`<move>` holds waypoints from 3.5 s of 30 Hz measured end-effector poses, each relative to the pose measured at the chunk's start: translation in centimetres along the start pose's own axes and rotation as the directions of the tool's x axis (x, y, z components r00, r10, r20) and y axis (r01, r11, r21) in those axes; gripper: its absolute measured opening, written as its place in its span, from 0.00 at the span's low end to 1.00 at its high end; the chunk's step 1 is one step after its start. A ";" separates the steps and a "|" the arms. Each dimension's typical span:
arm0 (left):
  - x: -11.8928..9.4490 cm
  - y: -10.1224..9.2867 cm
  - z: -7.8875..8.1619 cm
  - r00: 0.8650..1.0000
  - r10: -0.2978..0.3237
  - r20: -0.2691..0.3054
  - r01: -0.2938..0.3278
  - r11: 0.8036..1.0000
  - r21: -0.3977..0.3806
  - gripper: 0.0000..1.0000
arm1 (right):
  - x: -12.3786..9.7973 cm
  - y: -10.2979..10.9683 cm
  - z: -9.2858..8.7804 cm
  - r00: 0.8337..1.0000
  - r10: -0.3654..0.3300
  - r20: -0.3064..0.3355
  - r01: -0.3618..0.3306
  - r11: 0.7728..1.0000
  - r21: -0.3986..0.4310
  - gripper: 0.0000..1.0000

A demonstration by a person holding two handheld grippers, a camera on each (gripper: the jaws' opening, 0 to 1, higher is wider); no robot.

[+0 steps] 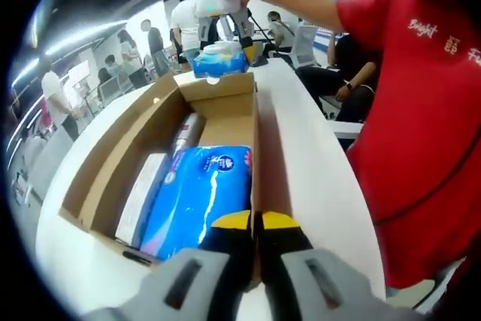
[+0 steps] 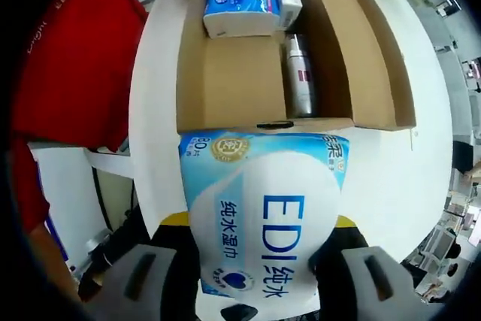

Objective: Operate the shoe box by opening the lid, removing the specified soft item, and placing it in the target area until the item is outside and the box remains undamaged.

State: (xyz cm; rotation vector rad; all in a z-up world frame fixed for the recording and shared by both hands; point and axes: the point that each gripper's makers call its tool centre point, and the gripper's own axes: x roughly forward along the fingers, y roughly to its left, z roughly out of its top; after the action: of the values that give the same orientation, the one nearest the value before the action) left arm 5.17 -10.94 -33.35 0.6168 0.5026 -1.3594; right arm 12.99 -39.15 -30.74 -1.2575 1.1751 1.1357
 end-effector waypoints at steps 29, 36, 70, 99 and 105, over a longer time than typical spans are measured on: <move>0.0 0.2 -0.1 1.000 0.006 -0.010 -0.006 1.000 0.007 0.02 | 3.1 -0.8 -1.2 1.000 0.005 0.007 -0.005 0.999 -0.043 0.60; 0.0 0.1 -0.1 1.000 0.006 -0.009 -0.006 1.000 0.008 0.02 | 3.4 -0.8 -1.3 1.000 0.008 -0.003 -0.009 0.997 -0.077 0.60; -0.1 0.1 -0.1 1.000 0.011 -0.014 -0.011 1.000 0.013 0.02 | 5.4 -0.6 -0.9 1.000 0.025 0.002 -0.024 0.994 -0.106 0.58; -0.1 0.2 -0.1 1.000 0.016 -0.020 -0.016 1.000 0.018 0.03 | 6.9 -1.1 -1.0 0.999 0.050 0.000 -0.049 0.993 -0.104 0.58; -0.1 0.3 -0.1 1.000 0.018 -0.020 -0.018 1.000 0.018 0.03 | 6.9 -0.8 -0.8 0.998 0.054 -0.023 -0.056 0.993 -0.104 0.58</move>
State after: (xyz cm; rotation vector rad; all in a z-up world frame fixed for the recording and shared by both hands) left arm 5.41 -10.75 -33.37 0.6484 0.5005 -1.3428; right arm 14.34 -40.11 -37.49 -1.3256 1.1839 1.2416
